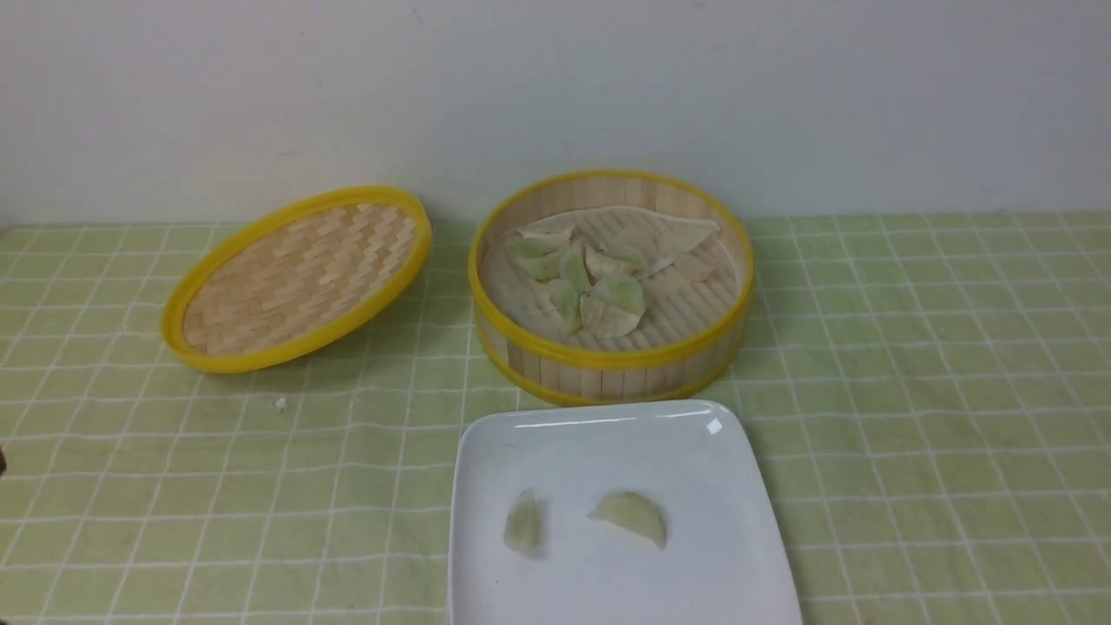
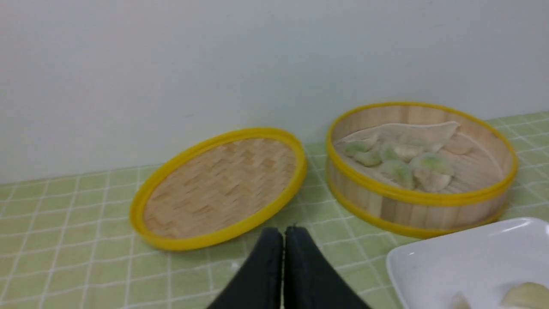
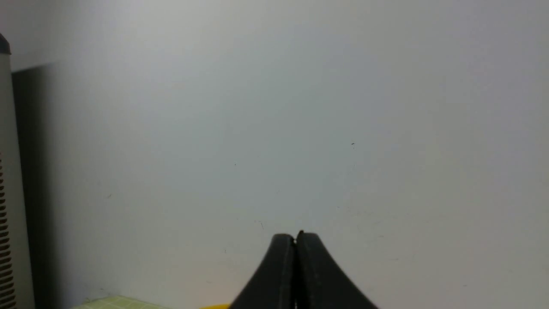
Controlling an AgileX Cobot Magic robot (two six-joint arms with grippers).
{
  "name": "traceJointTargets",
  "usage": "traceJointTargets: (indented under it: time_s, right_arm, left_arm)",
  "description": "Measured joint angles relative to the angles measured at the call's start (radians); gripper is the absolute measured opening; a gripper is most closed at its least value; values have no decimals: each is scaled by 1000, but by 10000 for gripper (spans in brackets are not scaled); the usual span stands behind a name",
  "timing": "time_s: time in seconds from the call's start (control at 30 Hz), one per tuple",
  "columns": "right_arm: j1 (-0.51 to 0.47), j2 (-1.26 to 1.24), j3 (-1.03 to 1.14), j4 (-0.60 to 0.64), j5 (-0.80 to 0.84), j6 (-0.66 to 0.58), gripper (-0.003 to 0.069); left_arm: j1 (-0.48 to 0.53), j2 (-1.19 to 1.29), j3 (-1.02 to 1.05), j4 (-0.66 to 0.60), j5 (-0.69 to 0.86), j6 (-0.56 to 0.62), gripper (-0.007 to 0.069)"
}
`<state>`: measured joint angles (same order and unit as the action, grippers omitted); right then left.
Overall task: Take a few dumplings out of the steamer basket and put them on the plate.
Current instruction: Use the right arm to put the dumpling into the plate
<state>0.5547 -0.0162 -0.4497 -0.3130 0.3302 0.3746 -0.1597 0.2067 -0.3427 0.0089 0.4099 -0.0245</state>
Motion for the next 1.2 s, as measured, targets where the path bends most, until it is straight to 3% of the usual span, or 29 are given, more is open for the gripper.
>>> traceJointTargets:
  time_s: [0.2,0.37,1.2]
  right_arm:
    - [0,0,0,0,0,0,-14]
    - [0,0,0,0,0,0,-14]
    - [0,0,0,0,0,0,-14]
  left_arm:
    - [116,-192,244,-86,-2,151,-6]
    - [138,-217,361,-120,-7,185,-6]
    - [139,-217,368,-130,-22,186,-6]
